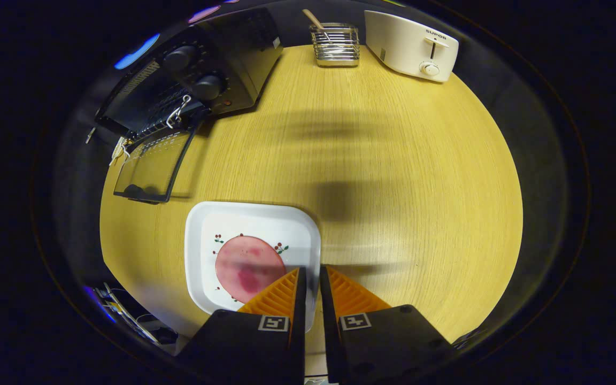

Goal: Open the toaster oven, put the food inside, and close the toaster oven door.

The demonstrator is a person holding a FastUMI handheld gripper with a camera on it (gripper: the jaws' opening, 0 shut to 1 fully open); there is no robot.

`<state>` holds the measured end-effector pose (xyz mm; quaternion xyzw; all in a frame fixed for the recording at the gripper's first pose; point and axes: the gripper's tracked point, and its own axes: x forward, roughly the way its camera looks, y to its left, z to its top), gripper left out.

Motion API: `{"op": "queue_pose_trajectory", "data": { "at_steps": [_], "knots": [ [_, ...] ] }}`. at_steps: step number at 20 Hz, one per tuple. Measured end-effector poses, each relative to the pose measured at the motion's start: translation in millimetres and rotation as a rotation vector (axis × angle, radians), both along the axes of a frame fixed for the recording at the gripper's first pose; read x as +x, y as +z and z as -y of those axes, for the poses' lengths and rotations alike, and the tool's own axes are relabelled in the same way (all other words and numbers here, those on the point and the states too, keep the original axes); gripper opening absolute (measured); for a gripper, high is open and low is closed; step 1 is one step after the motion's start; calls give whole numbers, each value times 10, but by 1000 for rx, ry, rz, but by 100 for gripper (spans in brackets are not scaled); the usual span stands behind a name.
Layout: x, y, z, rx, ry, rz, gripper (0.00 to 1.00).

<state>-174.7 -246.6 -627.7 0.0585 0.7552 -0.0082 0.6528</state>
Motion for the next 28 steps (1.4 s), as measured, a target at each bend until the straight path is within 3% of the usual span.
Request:
{"op": "queue_pose_trajectory", "data": {
  "at_steps": [2,8,12,16,20,26,28],
  "knots": [
    [33,-2,-27,49,-64,-39,7],
    [-9,20,-93,310,-223,-163,6],
    [-19,50,-136,424,-376,-195,6],
    [-87,120,-193,441,-546,-155,6],
    [-88,373,-214,444,-644,-85,5],
    [46,869,-807,519,-810,70,5],
    [207,1019,-1101,546,-903,118,5]
  ]
}}
